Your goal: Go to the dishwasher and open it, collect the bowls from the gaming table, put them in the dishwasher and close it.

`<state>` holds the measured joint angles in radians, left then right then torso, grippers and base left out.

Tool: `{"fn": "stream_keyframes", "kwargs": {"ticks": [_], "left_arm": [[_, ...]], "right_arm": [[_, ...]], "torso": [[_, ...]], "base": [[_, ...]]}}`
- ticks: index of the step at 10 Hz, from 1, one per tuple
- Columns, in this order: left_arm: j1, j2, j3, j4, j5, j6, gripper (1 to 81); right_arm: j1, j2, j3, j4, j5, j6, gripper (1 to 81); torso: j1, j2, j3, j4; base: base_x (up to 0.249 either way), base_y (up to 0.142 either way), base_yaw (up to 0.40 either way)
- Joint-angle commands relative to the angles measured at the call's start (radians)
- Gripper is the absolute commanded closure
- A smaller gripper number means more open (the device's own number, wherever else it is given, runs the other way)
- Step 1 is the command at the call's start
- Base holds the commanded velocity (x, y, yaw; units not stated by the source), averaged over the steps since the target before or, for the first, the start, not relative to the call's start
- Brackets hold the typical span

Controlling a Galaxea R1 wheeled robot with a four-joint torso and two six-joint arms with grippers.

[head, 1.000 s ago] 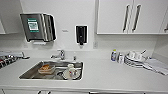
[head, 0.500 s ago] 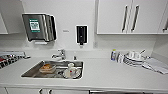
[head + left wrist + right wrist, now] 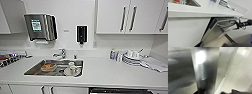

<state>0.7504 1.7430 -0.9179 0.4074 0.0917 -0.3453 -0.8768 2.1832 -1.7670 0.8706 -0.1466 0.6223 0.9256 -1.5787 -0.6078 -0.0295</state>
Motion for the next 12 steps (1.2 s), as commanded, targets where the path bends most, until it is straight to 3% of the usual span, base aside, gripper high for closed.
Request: {"fn": "stream_keyframes", "kwargs": {"ticks": [1, 7, 12], "left_arm": [[-0.099, -0.032, 0.02, -0.002, 0.003, -0.003, 1.0], [-0.099, -0.035, 0.024, -0.002, 0.003, -0.003, 1.0], [-0.099, -0.031, 0.019, -0.001, 0.009, -0.003, 1.0]], "right_arm": [[0.023, -0.034, -0.02, -0.019, -0.154, 0.005, 1.0], [-0.02, -0.021, -0.043, 0.067, -0.153, 0.007, 1.0], [-0.071, -0.014, -0.058, 0.07, -0.153, 0.005, 1.0]], "torso": [[0.0, 0.0, 0.0, 0.0], [0.0, 0.0, 0.0, 0.0], [0.0, 0.0, 0.0, 0.0]], "base": [[-0.063, 0.0, 0.0], [-0.062, 0.0, 0.0], [-0.062, 0.0, 0.0]]}}
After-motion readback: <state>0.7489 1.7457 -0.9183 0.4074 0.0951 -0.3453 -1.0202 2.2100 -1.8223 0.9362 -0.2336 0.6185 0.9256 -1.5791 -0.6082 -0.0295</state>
